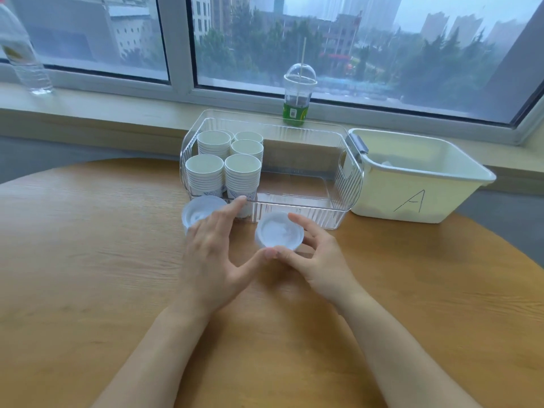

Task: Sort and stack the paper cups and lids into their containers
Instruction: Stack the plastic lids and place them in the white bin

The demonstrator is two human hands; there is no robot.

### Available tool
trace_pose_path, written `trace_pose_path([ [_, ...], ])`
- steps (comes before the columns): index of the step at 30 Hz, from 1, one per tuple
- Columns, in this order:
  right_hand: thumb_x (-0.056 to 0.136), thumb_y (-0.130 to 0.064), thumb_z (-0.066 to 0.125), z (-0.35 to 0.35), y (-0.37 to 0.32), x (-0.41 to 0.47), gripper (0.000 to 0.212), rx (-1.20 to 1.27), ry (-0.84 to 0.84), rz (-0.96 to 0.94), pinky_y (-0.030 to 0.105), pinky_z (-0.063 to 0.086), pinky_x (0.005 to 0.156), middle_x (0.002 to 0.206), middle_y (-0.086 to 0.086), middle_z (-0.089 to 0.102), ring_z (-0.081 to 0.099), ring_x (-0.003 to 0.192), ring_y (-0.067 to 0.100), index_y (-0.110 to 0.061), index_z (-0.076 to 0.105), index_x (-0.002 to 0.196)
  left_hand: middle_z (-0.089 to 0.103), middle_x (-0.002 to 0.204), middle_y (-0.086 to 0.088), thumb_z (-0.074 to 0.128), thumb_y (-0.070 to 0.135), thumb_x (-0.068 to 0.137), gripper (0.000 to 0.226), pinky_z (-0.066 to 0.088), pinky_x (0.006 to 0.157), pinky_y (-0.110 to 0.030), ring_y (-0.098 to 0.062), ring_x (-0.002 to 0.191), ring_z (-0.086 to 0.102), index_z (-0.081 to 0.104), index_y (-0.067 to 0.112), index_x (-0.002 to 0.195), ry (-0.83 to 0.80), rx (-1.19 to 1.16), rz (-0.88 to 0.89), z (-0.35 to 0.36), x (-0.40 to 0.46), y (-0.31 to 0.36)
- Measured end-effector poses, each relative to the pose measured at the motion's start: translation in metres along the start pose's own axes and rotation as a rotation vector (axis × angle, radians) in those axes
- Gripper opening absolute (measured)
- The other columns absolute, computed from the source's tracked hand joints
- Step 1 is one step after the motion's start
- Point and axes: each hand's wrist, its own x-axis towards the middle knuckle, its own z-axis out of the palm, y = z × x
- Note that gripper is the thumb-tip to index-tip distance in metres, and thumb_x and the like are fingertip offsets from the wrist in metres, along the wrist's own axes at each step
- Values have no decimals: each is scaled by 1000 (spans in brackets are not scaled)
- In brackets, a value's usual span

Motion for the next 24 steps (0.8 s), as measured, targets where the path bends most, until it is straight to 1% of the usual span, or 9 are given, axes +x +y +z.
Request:
trace_pose_path([
  [1, 85, -20, 88, 6, 1, 5, 71, -63, 8, -24, 11, 53, 90, 139, -11, 60, 62, 108, -19, -26, 55, 147, 61, 140, 12, 50, 86, 86, 94, 39, 107, -37, -15, 126, 58, 52, 18, 151, -15, 43, -21, 1, 0, -2],
  [2, 85, -24, 88, 11, 3, 10, 72, -135, 18, -54, 15, 54, 94, 140, -12, 58, 60, 111, -17, -26, 55, 148, 62, 139, 10, 51, 86, 85, 94, 38, 107, -37, -16, 126, 59, 51, 19, 151, -30, 84, -32, 3, 0, -5],
  [4, 82, -37, 88, 21, 9, 18, 75, -257, 39, -97, 29, 56, 101, 140, -15, 57, 61, 119, -2, -29, 55, 148, 64, 136, 7, 55, 83, 83, 94, 38, 107, -38, -18, 124, 59, 51, 19, 151, -37, 142, -19, 6, -2, -8],
  [6, 81, -42, 87, 28, 10, 22, 76, -325, 57, -108, 36, 54, 105, 142, -15, 58, 59, 123, 5, -30, 55, 148, 65, 136, 5, 56, 82, 82, 95, 38, 107, -39, -18, 124, 58, 52, 17, 151, -26, 168, -9, 7, -2, -9],
  [11, 80, -53, 84, 42, 9, 27, 79, -345, 85, -82, 40, 51, 109, 146, -11, 59, 61, 126, 13, -28, 55, 149, 68, 133, -1, 54, 84, 79, 99, 45, 105, -48, -23, 122, 62, 55, 14, 148, -2, 214, -74, 3, 0, -7],
  [16, 71, -72, 75, 54, 8, 34, 89, -318, 62, -58, 42, 53, 107, 142, -13, 60, 64, 123, 13, -33, 54, 147, 67, 137, 2, 53, 86, 79, 98, 43, 109, -51, -21, 127, 61, 55, 16, 147, -22, 222, -79, 4, 1, -9],
  [18, 72, -72, 75, 52, 7, 33, 86, -317, 41, -65, 41, 52, 107, 141, -14, 60, 63, 124, 12, -35, 53, 147, 67, 136, 2, 56, 82, 82, 91, 41, 110, -50, -21, 128, 59, 57, 17, 146, -14, 218, -62, 6, 0, -9],
  [21, 84, -55, 80, 33, 0, 26, 73, -410, 58, -131, 36, 49, 108, 142, -14, 58, 58, 124, 7, -32, 54, 147, 67, 133, 2, 58, 68, 90, 72, 36, 113, -47, -23, 130, 57, 60, 18, 142, 13, 204, -13, 10, -1, -3],
  [24, 88, -42, 82, -5, -11, 18, 61, -428, 142, -214, 33, 48, 106, 136, -13, 61, 58, 118, 5, -28, 60, 143, 65, 134, 4, 60, 53, 96, 55, 35, 112, -44, -23, 131, 56, 61, 20, 139, 18, 199, 68, 17, 6, 13],
])
